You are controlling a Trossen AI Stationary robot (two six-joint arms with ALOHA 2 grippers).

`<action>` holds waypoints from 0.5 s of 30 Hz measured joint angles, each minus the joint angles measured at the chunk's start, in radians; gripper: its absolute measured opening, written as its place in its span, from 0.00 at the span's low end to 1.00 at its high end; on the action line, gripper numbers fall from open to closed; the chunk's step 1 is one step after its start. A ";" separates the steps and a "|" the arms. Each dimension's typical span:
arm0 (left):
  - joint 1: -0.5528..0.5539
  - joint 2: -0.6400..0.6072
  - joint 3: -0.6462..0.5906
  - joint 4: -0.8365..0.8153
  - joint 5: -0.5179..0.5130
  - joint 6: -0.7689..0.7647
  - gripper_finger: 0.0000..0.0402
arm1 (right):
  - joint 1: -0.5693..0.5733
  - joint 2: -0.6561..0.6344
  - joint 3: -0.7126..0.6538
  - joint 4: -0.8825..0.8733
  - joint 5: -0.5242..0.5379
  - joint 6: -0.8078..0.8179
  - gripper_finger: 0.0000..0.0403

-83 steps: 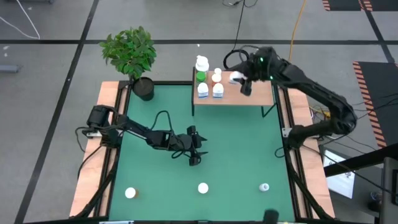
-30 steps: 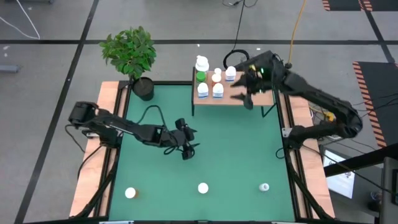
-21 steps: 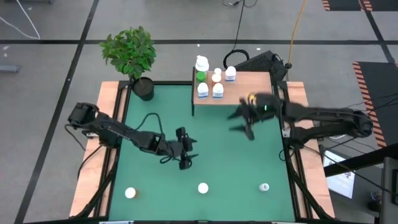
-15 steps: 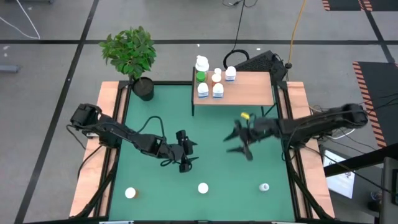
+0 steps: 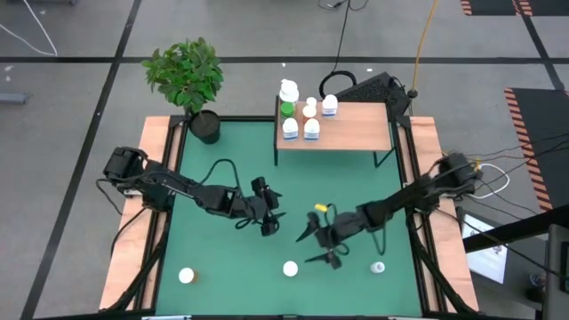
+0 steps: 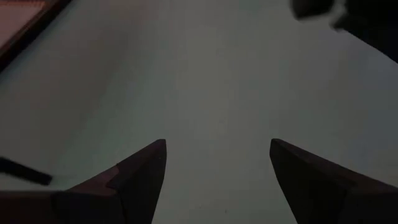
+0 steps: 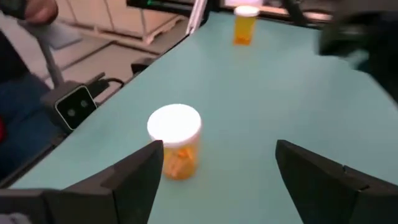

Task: Pick and place medicine bottles onto shelf by color
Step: Put the right orange medicine bottle on the shelf

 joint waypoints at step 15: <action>0.017 0.000 0.000 -0.019 -0.014 -0.019 0.72 | 0.000 0.276 0.234 0.001 -0.205 -0.027 0.74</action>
